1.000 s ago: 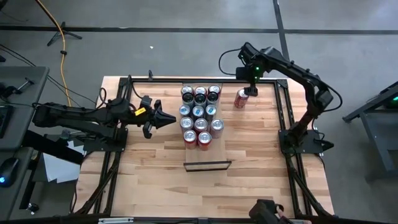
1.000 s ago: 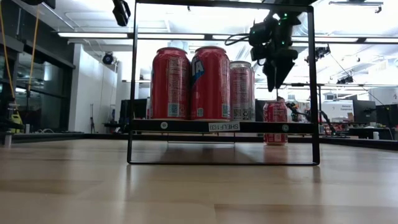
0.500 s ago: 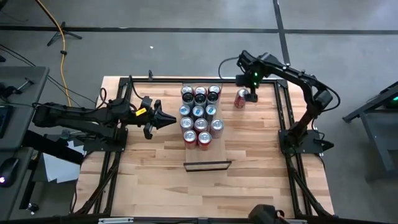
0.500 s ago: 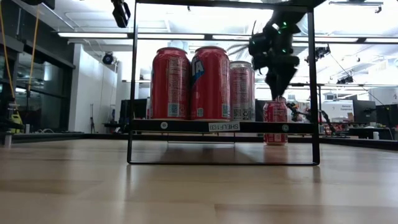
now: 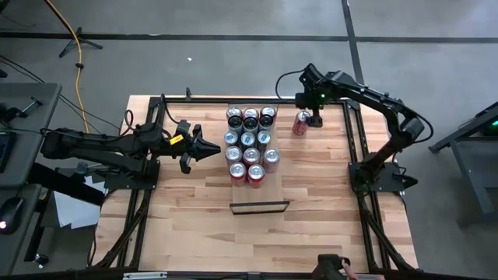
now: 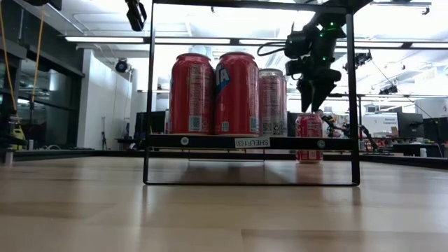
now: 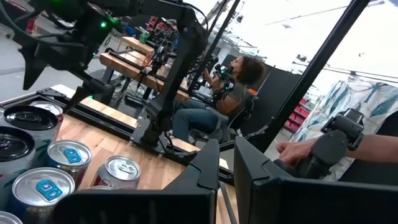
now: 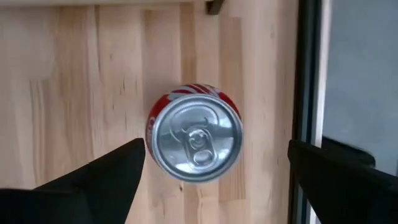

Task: Place canned beverage on shelf
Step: Stack the red soda can on the top of the red soda can

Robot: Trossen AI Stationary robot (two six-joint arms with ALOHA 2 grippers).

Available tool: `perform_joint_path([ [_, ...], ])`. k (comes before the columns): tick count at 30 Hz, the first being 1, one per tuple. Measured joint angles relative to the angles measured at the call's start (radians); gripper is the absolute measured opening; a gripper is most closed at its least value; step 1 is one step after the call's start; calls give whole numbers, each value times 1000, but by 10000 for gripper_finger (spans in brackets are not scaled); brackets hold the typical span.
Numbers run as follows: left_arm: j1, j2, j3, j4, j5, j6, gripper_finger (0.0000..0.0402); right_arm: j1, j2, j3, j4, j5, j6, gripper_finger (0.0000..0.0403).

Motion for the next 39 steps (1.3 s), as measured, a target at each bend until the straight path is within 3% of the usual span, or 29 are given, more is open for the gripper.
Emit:
perform_joint_path([
  [8,0,0,0,-1,0,0,0,1,44,-1,-30,-12,-97,380],
  [26,0,0,0,-1,11,-3,0,10,165,-1,-28,-12,-59,378],
  [30,0,0,0,-1,11,-3,0,10,170,-1,-22,-16,-49,354],
  [35,0,0,0,7,11,-3,0,21,165,-1,-32,-43,11,286],
  [39,0,0,0,43,12,-2,0,32,127,8,-121,-43,35,285],
])
